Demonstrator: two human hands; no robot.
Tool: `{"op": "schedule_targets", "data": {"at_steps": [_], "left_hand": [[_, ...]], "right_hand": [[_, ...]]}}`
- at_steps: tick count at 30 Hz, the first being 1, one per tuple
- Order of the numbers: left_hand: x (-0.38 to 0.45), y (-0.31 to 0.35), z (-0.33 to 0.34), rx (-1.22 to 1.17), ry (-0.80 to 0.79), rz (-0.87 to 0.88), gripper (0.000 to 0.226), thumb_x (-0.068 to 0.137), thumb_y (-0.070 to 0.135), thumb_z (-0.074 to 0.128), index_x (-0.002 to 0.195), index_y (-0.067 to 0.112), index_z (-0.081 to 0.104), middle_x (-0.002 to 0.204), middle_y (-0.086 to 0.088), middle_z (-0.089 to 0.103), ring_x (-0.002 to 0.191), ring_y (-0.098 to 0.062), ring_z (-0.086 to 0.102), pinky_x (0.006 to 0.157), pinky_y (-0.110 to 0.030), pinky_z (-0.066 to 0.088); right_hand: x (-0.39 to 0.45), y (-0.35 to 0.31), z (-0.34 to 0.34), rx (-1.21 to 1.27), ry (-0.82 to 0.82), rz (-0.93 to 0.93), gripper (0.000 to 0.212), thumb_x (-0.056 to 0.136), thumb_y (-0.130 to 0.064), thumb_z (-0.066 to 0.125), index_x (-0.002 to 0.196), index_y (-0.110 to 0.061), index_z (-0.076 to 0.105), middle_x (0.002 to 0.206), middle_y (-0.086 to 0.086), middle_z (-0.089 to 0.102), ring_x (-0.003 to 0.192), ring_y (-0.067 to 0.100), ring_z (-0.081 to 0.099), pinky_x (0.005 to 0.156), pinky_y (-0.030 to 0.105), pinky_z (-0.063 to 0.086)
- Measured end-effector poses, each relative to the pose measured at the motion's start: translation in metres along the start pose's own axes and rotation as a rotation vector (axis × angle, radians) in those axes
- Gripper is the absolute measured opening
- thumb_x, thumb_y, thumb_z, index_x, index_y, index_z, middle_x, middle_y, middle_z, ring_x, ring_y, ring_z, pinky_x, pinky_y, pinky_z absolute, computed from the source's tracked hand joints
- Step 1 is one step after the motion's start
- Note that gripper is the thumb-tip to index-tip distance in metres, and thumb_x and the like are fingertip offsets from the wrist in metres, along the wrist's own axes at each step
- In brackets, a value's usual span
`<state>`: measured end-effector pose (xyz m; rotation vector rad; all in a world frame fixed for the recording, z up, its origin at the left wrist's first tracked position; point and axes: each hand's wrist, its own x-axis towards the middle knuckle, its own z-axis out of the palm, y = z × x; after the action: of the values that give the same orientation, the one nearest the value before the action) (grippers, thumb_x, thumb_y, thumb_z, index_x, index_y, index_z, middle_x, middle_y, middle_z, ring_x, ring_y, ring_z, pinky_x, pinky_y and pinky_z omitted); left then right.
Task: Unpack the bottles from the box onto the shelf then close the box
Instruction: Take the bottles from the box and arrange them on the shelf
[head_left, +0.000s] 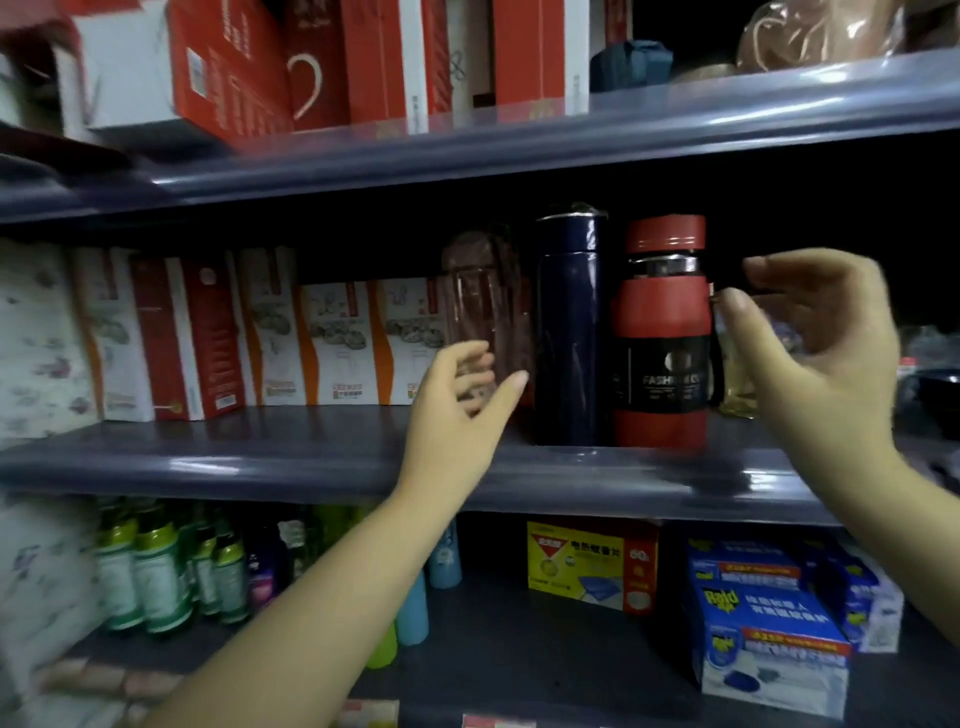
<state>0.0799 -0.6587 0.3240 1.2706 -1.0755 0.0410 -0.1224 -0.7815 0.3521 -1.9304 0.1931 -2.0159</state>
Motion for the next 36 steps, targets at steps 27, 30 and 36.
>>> {"op": "schedule_targets", "data": {"at_steps": [27,30,36], "left_hand": [[-0.558,-0.202,-0.239,0.550,0.838,-1.041,0.027,0.090,0.020,0.064,0.116,0.022,0.057,0.112,0.005,0.062,0.095,-0.010,0.064,0.085,-0.033,0.055],[-0.600,-0.231,-0.234,0.595,0.907,-1.143,0.030,0.090,0.019,0.063,0.119,0.018,0.056,0.113,0.004,0.060,0.100,-0.011,0.063,0.087,-0.027,0.053],[-0.672,-0.303,-0.211,0.600,0.964,-1.244,0.025,0.089,0.014,0.064,0.113,0.017,0.058,0.110,0.002,0.061,0.100,-0.013,0.062,0.080,-0.009,0.046]], "right_hand": [[-0.540,-0.188,0.230,1.069,-1.348,1.022,0.022,0.088,-0.006,0.059,0.109,-0.012,0.060,0.108,0.006,0.066,0.100,0.008,0.064,0.087,0.018,0.050],[-0.598,-0.189,0.235,1.046,-1.461,1.027,0.023,0.088,-0.010,0.061,0.104,-0.028,0.061,0.106,-0.004,0.068,0.101,0.005,0.064,0.084,0.015,0.048],[-0.702,-0.154,0.243,0.995,-1.635,1.114,0.024,0.089,-0.009,0.060,0.105,-0.026,0.061,0.105,-0.007,0.069,0.105,0.006,0.064,0.088,0.017,0.048]]}}
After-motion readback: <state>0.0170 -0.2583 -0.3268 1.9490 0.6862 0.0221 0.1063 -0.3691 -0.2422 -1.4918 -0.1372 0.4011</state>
